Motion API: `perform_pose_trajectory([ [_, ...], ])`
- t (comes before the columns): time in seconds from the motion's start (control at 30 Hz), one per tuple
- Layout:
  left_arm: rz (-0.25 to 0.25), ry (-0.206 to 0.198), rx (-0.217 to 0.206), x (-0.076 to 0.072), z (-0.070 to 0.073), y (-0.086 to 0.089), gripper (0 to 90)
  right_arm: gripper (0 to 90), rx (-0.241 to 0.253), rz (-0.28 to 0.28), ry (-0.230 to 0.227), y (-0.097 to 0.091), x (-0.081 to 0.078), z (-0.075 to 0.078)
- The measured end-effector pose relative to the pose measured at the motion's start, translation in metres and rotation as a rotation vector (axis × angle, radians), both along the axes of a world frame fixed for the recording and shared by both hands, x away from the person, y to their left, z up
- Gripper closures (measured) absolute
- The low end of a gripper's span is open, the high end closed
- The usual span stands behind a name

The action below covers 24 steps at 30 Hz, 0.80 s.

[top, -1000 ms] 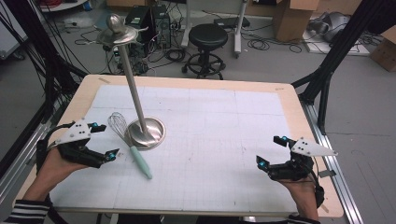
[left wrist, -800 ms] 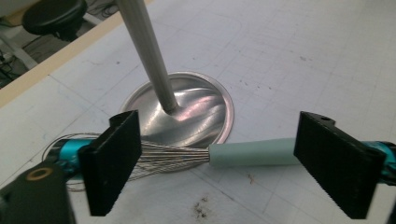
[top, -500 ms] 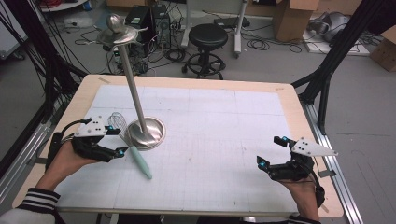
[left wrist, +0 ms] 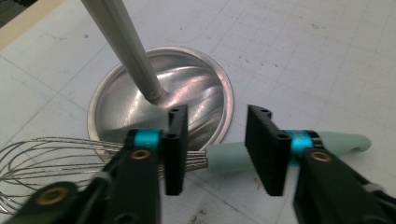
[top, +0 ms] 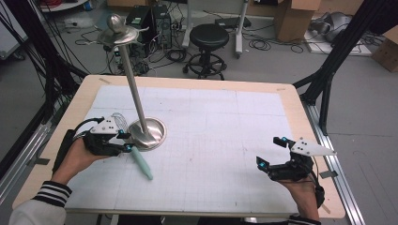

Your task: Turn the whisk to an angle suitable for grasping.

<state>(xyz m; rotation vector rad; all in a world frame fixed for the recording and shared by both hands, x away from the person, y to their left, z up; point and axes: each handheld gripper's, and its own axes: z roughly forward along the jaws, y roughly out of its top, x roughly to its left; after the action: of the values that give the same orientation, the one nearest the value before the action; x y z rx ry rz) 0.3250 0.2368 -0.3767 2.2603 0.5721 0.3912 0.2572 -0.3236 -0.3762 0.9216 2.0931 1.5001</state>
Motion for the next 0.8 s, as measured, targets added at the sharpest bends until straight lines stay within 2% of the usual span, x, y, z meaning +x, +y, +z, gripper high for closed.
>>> perform_pose_trajectory([
  [0.03, -0.004, 0.0, 0.005, 0.001, -0.001, -0.001, 64.5, 0.6, 0.0, 0.0, 0.0, 0.0, 0.0, 0.0],
  [0.1, -0.008, -0.016, 0.02, 0.002, -0.003, -0.003, 77.7, 0.6, 0.001, -0.002, 0.001, 0.0, 0.0, 0.0],
  [0.13, -0.008, -0.016, 0.02, 0.002, -0.003, -0.003, 80.7, 0.6, 0.001, -0.002, 0.001, 0.0, 0.0, 0.0],
  [0.17, -0.014, -0.019, 0.033, 0.002, -0.003, -0.004, 80.7, 0.6, 0.002, -0.001, 0.0, 0.0, 0.0, 0.0],
  [0.27, -0.006, -0.001, 0.049, 0.005, -0.005, -0.007, 88.5, 0.6, -0.001, 0.0, 0.003, 0.0, 0.001, 0.0],
  [0.37, 0.001, 0.025, 0.061, 0.009, -0.007, -0.008, 89.7, 0.6, -0.001, 0.002, 0.007, 0.001, 0.001, -0.001],
  [0.53, 0.003, 0.039, 0.072, 0.013, -0.011, -0.009, 89.7, 0.6, -0.003, 0.002, 0.006, 0.001, 0.001, -0.001],
  [0.57, 0.002, 0.048, 0.091, 0.016, -0.013, -0.01, 89.8, 0.6, -0.003, 0.001, 0.007, 0.0, 0.001, -0.001],
  [0.8, -0.017, 0.067, 0.137, 0.025, -0.013, -0.02, 89.8, 0.6, -0.007, 0.007, 0.01, 0.001, 0.002, -0.002],
])
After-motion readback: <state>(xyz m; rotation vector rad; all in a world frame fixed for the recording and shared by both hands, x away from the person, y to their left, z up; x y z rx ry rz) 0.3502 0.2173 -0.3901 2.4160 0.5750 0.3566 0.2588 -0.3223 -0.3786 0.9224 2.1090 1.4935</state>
